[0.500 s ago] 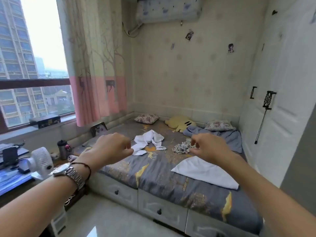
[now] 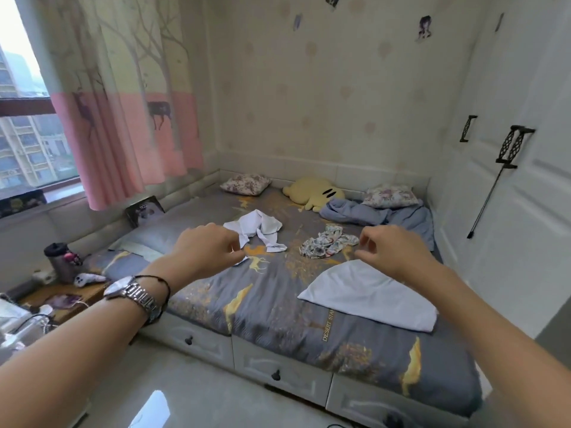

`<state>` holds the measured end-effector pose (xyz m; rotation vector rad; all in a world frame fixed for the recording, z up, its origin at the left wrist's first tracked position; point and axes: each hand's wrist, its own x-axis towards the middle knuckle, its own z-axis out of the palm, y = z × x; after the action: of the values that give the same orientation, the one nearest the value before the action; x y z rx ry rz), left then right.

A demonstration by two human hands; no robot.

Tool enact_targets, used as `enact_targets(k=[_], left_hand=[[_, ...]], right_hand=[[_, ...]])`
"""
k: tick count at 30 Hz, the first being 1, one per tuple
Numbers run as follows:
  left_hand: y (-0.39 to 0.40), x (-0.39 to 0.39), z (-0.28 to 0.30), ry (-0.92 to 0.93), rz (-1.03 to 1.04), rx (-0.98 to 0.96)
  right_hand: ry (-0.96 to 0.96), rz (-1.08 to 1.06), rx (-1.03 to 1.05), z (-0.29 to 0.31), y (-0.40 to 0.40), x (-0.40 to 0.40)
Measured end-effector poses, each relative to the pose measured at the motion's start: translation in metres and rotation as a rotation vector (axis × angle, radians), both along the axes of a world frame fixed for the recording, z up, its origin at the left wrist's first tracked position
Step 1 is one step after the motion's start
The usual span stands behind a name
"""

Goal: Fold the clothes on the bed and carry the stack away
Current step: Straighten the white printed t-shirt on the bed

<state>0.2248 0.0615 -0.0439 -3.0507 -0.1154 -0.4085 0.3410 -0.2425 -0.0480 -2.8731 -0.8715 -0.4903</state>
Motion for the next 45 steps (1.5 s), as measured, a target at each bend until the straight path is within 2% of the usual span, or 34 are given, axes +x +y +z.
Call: enact_targets(k=[5,10,16,20,26,33,45], left_hand=[[0.009,0.083,-0.026,0.077,-0.093,-0.028],[0.030,0.184,-0.045,0.080,-0.198,-0.026],[0.052,0.311,-0.062,0.145,-0.325,-0.085],[0.046,0.375,-0.081,0.230,-0.408,-0.092],[0.004,0.456,-0.130,0.341,-0.507,-0.102],[-0.066,0.547,-0.194,0.470,-0.584,-0.121],[-0.172,0.712,-0.322,0.512,-0.415,-0.226]], right_hand=[[0.011,-0.069,-0.006,-0.030,0.006,0.051],[0.037,-0.215,-0.069,-0.049,0.017,0.120],[0.100,-0.372,0.038,-0.057,0.038,0.206],[0.149,-0.457,0.097,-0.073,0.030,0.230],[0.193,-0.628,0.177,-0.111,-0.005,0.268],[0.321,-0.643,0.238,-0.180,-0.047,0.349],[0.565,-0.622,0.282,-0.320,-0.131,0.528]])
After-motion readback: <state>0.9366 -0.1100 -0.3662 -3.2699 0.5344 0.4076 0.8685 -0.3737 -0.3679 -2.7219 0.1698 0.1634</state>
